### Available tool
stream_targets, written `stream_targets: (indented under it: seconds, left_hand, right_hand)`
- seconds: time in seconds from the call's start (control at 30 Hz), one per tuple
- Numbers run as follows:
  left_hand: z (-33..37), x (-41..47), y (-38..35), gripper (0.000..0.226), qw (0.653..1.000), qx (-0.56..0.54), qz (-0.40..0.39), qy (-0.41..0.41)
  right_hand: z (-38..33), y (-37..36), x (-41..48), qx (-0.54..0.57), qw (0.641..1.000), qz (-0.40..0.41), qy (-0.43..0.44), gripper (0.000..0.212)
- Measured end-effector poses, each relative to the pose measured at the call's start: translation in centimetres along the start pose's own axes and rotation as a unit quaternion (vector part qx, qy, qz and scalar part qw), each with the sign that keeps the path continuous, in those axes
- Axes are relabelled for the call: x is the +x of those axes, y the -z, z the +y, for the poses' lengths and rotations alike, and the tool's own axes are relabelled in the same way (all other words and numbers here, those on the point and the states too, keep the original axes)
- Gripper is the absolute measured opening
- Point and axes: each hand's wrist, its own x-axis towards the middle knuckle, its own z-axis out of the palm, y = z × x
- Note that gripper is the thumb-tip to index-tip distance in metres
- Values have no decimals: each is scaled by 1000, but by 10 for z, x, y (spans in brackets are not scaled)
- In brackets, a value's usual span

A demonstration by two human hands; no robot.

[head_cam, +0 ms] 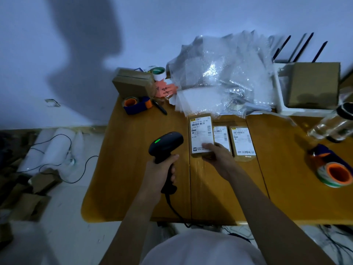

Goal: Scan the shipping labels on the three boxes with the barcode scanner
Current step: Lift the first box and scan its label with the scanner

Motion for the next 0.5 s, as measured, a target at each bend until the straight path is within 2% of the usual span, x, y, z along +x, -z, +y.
stream_targets:
  seconds: [0.17, 0.33, 0.5]
  left_hand:
    - [8, 8, -1, 20, 1000, 14, 4, -7]
    - [9, 11, 0, 18, 1000, 10, 12, -5]
    - [3, 13, 1, 23, 1000, 21, 15, 13]
  right_hand:
    - [-3, -1, 8, -27, 1000, 3, -15, 50]
    - [3, -6, 18, -101, 994, 5, -29, 64]
    - [12, -22, 25, -36, 997, 46, -58, 72]
